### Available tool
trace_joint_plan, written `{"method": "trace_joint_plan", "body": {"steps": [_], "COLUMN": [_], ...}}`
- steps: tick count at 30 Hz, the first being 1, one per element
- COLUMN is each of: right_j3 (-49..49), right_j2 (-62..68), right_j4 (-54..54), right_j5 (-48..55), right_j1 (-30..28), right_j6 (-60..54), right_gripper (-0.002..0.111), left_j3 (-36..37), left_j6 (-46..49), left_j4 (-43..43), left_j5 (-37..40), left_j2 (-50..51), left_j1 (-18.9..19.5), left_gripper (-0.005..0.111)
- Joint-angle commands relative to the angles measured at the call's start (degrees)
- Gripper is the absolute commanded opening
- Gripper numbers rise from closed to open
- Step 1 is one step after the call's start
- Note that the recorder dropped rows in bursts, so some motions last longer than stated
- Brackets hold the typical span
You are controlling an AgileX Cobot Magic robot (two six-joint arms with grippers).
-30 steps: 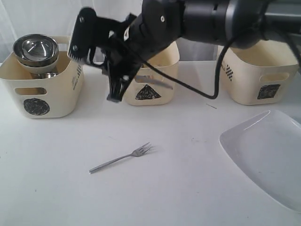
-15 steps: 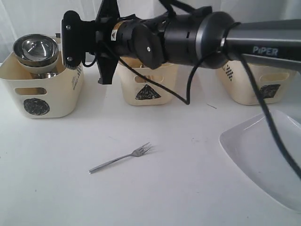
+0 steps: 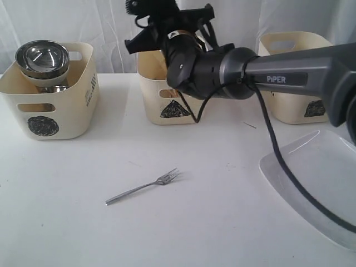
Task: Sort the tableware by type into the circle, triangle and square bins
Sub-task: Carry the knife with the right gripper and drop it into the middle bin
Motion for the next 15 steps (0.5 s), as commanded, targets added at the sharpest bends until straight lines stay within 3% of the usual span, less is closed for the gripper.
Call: {"method": "trace_joint_plan", "body": {"steps": [1,6,12,15], "right_j3": [0.0,0.0,0.0,0.0], "right_j2": [0.5,2.4,2.6,2.4], "right_j4": [-5.1,-11.5,-14.5,-14.5], "right_j5": [-0.9,0.2,7.0,7.0], "right_j1": [-4.0,-6.3,-6.3,-6.4], "right_j6": [14.6,22.7,22.1,22.1], "right_gripper": [0.000,0.002,0.034,0.037], "left_j3": [0.5,0.5,0.5,0.5], "left_j6": [-0.4,-0.4,-0.4,-0.4], "left_j4": [-0.2,-0.2,-0.2,-0.2], "left_j5": [0.8,0.8,0.8,0.8], "left_j2": [-0.2,-0.2,-0.2,-0.2], "left_j1": [0.0,0.0,0.0,0.0], "left_gripper": [0.000,0.000,0.000,0.000]}}
